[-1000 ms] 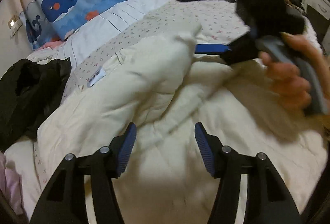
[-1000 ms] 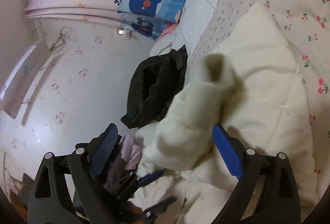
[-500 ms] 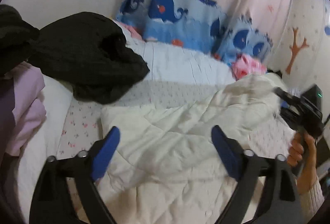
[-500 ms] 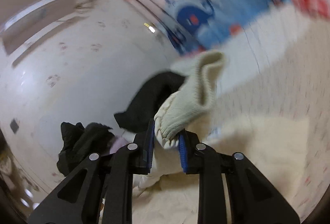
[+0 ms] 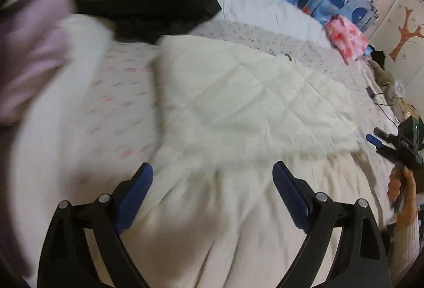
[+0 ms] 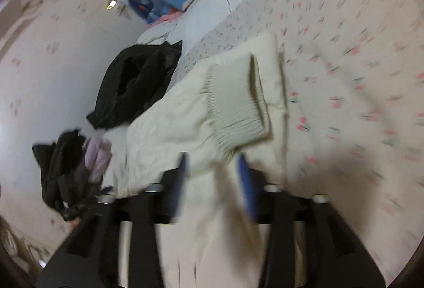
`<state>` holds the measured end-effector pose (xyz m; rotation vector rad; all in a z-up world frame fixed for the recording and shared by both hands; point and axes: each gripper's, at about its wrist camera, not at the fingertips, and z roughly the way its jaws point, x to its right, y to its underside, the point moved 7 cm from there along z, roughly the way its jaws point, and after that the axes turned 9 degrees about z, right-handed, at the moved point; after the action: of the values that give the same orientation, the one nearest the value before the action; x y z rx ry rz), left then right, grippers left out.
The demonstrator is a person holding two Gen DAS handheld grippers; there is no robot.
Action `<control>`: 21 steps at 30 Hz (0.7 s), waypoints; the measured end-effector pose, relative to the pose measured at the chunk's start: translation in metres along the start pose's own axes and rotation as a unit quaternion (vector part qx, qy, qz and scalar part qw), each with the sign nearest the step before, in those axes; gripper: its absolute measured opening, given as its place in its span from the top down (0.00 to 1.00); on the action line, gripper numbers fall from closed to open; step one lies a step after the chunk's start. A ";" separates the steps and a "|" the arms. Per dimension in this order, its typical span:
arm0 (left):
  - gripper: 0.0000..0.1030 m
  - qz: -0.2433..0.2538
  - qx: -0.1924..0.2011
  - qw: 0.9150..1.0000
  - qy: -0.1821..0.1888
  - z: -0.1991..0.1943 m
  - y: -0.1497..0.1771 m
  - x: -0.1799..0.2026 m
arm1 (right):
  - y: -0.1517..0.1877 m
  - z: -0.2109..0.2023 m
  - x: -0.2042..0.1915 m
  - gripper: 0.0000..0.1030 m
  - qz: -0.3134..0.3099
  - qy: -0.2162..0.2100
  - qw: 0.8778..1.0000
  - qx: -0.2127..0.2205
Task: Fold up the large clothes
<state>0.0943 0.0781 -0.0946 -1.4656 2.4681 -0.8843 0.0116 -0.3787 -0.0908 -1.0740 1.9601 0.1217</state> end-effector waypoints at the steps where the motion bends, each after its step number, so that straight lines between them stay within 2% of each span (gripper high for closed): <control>1: 0.07 -0.006 -0.003 1.000 0.004 -0.016 0.015 -0.009 | 0.013 -0.014 0.000 0.29 -0.013 0.008 1.000 -0.012; 4: 0.07 -0.038 -0.044 0.998 0.017 -0.049 0.084 -0.039 | 0.068 -0.043 0.012 0.26 -0.011 0.009 0.996 -0.087; 5: 0.07 -0.047 -0.059 0.997 0.019 -0.051 0.107 -0.044 | 0.082 -0.046 0.015 0.26 -0.004 0.012 0.994 -0.107; 6: 0.07 -0.063 -0.090 0.994 0.024 -0.054 0.139 -0.051 | 0.102 -0.048 0.022 0.26 0.006 0.021 0.991 -0.134; 9: 0.07 -0.082 -0.131 0.987 0.040 -0.053 0.192 -0.051 | 0.152 -0.051 0.033 0.26 0.023 0.026 0.981 -0.190; 14: 0.07 -0.086 -0.176 0.978 0.073 -0.020 0.250 -0.039 | 0.223 -0.041 0.031 0.24 0.039 0.012 0.966 -0.254; 15: 0.07 -0.094 -0.185 0.975 0.081 -0.011 0.258 -0.037 | 0.235 -0.040 0.030 0.24 0.042 0.004 0.965 -0.257; 16: 0.11 -0.094 -0.201 0.970 0.093 -0.004 0.263 -0.034 | 0.241 -0.036 0.028 0.24 0.039 -0.001 0.967 -0.253; 17: 0.14 -0.096 -0.196 0.972 0.092 -0.006 0.261 -0.034 | 0.243 -0.032 0.025 0.26 0.033 -0.007 0.970 -0.243; 18: 0.21 -0.111 -0.181 0.973 0.087 -0.014 0.257 -0.038 | 0.241 -0.032 0.019 0.42 0.031 -0.021 0.973 -0.226; 19: 0.41 -0.123 -0.177 0.972 0.094 -0.018 0.255 -0.038 | 0.238 -0.036 0.012 0.56 0.038 -0.044 0.976 -0.210; 20: 0.55 -0.133 -0.177 0.969 0.111 -0.024 0.253 -0.034 | 0.233 -0.040 0.003 0.82 0.048 -0.077 0.977 -0.194; 21: 0.70 -0.129 -0.178 0.969 0.116 -0.032 0.250 -0.028 | 0.227 -0.045 -0.007 0.84 0.046 -0.099 0.978 -0.179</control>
<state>-0.0937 0.2035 -0.2102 -1.9391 2.7618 -0.7101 -0.1794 -0.2530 -0.1260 -1.1486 1.8450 0.6284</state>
